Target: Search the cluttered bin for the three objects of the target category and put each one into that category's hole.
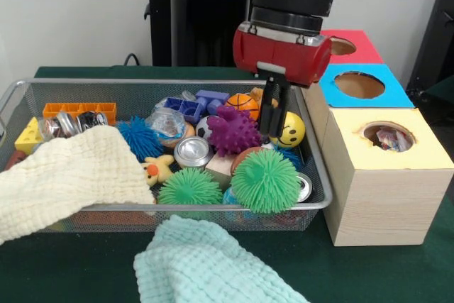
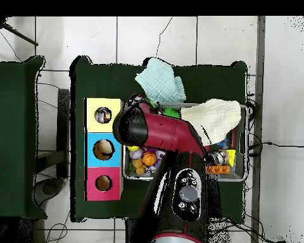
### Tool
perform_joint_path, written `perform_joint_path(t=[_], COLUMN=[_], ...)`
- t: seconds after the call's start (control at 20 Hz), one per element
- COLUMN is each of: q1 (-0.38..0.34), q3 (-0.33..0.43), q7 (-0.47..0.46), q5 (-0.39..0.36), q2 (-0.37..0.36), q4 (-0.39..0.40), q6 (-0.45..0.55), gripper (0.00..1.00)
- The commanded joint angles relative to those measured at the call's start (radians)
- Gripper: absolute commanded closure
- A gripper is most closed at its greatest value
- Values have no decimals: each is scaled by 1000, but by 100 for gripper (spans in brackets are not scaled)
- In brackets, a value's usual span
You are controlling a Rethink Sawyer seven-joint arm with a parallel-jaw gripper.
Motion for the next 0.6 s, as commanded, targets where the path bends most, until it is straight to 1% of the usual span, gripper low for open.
perform_joint_path(t=[0.05, 0.35, 0.6], q1=[-44, -29, -26], q3=[131, 124, 117], q7=[-31, 12, 16], q5=[-90, -108, -110], q2=[39, 37, 22], q4=[76, 61, 64], q6=[5, 19, 31], gripper=[100, 100, 100])
